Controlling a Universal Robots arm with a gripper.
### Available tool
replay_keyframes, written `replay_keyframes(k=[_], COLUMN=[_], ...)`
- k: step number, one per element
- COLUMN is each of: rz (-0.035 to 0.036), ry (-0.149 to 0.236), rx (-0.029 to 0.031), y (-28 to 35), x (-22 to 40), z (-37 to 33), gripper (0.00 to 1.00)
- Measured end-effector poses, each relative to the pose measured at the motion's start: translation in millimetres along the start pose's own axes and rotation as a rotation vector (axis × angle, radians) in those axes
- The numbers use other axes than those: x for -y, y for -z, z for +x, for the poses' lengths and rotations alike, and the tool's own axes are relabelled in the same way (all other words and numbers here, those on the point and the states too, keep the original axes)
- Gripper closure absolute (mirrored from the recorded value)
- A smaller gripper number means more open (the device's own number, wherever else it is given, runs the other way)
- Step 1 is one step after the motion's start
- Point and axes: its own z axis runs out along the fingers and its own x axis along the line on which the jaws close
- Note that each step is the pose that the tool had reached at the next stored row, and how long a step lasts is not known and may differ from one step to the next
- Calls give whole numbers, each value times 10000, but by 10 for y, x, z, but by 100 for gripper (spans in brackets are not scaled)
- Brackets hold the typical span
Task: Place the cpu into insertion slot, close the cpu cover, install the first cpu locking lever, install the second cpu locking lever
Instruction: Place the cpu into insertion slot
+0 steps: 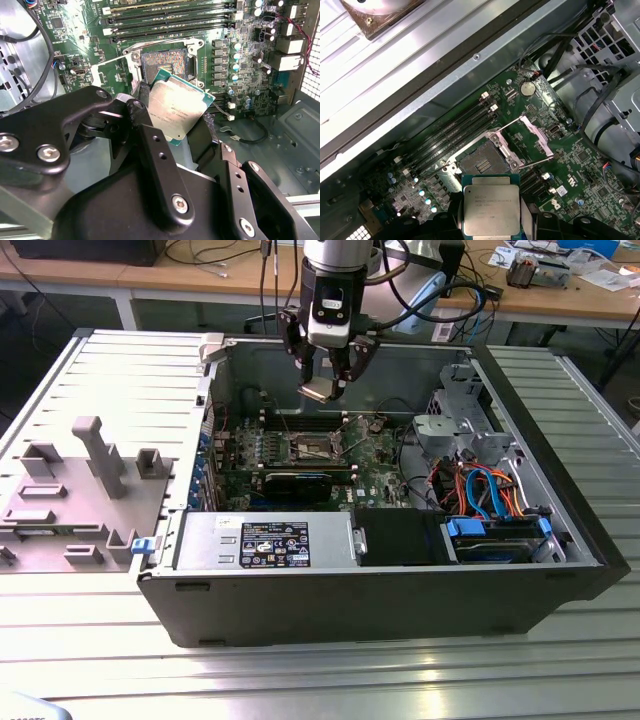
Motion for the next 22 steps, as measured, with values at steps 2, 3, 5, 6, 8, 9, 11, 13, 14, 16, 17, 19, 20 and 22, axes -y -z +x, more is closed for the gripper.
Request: replay_keyframes(k=[2, 3, 5, 6, 8, 9, 11, 13, 14, 16, 17, 19, 20, 22], rz=[0, 0, 0, 0, 0, -2, -4, -3, -4, -3, -4, -4, -4, -5], ry=[-8, -13, -20, -22, -30, -127, -222, -234, -240, -260, -267, -292, -306, -326], rx=[0, 0, 0, 0, 0, 0, -1, -1, -1, -1, -1, -2, -1, -2], y=[0, 0, 0, -1, -1, -5, -10, -10, -10, -11, -11, -11, -11, -11], x=[0, 0, 0, 0, 0, 0, 0, 0, 0, 0, 0, 0, 0, 0], z=[0, 0, 0, 0, 0, 0, 0, 0, 0, 0, 0, 0, 0, 0], gripper=[45, 45, 45, 45, 45, 45, 45, 45, 45, 45, 45, 45, 45, 45])
